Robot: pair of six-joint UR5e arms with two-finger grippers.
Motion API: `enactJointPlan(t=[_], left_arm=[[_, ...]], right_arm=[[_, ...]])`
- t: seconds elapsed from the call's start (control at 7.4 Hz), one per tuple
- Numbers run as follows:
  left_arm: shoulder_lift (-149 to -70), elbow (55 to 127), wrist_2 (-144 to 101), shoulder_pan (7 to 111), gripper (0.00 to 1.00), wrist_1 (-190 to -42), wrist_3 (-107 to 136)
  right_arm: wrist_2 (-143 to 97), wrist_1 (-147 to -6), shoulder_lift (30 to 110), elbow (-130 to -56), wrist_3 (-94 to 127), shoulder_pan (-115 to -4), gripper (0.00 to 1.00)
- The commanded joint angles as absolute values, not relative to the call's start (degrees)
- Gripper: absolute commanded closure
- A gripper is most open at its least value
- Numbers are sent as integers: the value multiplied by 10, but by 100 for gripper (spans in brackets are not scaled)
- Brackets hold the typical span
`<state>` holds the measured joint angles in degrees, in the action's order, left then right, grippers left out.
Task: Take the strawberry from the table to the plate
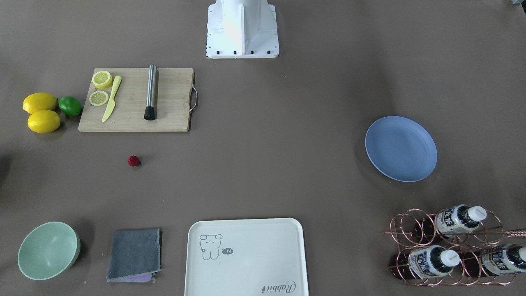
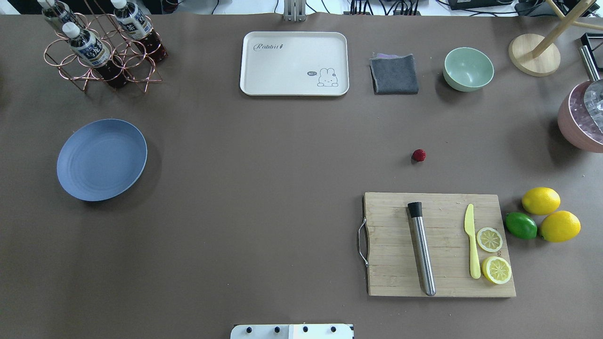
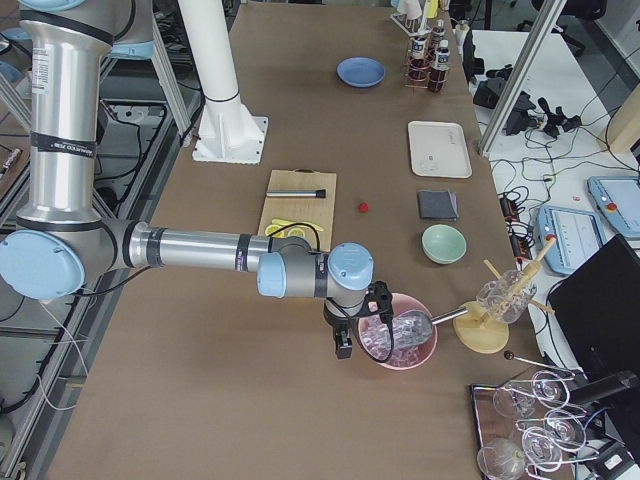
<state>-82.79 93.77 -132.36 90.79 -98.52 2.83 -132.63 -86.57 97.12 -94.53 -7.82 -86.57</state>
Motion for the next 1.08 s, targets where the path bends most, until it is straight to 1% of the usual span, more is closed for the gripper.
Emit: enactJointPlan(t=[0.0,0.54,0.95], left_arm=[[-828,939,-1325,908,2,-985,28],[-835,934,-1320,907,2,-985,30],[-832,946,-1328,913,2,-985,33]], right_arm=[[-1326,-866,971,-945,-78,-866,0],[-1326,-866,971,-946,-78,-866,0],[-1326,-866,971,-946,-78,-866,0]])
